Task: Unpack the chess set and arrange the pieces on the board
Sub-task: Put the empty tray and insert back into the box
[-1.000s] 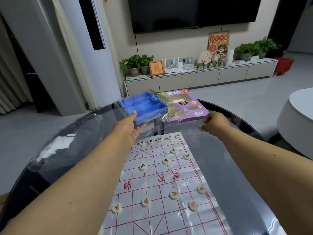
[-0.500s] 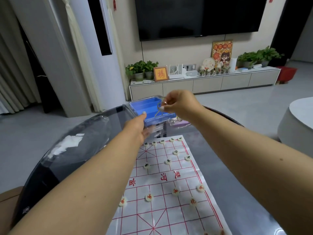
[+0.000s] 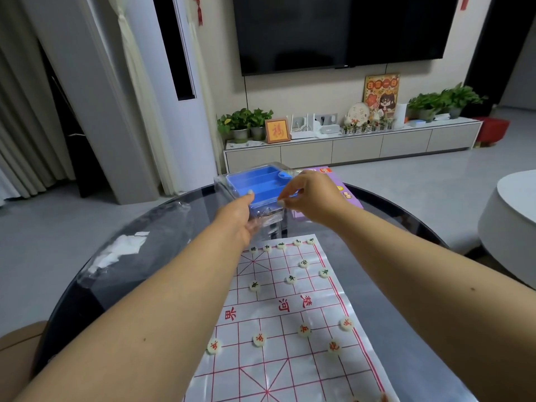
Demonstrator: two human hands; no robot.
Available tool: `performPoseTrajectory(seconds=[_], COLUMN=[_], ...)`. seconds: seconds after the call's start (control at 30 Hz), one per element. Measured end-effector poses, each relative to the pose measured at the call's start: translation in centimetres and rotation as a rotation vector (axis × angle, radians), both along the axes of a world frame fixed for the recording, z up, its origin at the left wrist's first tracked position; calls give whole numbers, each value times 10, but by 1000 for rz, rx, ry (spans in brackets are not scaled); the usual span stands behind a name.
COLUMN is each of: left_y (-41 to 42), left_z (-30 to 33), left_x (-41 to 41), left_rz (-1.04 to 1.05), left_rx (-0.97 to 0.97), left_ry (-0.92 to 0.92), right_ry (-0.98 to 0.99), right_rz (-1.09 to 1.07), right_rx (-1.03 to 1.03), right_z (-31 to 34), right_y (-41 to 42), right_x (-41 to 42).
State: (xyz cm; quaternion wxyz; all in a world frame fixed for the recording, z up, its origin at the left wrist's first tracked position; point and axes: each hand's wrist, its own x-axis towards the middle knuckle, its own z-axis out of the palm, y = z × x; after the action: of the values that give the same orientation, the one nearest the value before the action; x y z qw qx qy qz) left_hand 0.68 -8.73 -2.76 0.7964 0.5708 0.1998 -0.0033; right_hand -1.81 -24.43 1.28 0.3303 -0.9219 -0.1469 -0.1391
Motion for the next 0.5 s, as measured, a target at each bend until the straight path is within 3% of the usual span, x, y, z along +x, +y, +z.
performPoseTrajectory(seconds=[0.13, 0.33, 0.43, 0.5], left_y=[-4, -19, -31, -41], left_z=[0, 7, 11, 17], left_x=[0, -2, -2, -3], left_rz=[5, 20, 6, -13], left_rx=[-24, -81, -126, -161], left_ry=[7, 11, 1, -11], right_ry=[-89, -58, 78, 236], right_rz=[-40, -459, -598, -590], right_rx=[-87, 168, 442, 840], right_z=[-7, -13, -19, -21], right_y=[-2, -21, -30, -33], right_x=[-3, -12, -5, -1])
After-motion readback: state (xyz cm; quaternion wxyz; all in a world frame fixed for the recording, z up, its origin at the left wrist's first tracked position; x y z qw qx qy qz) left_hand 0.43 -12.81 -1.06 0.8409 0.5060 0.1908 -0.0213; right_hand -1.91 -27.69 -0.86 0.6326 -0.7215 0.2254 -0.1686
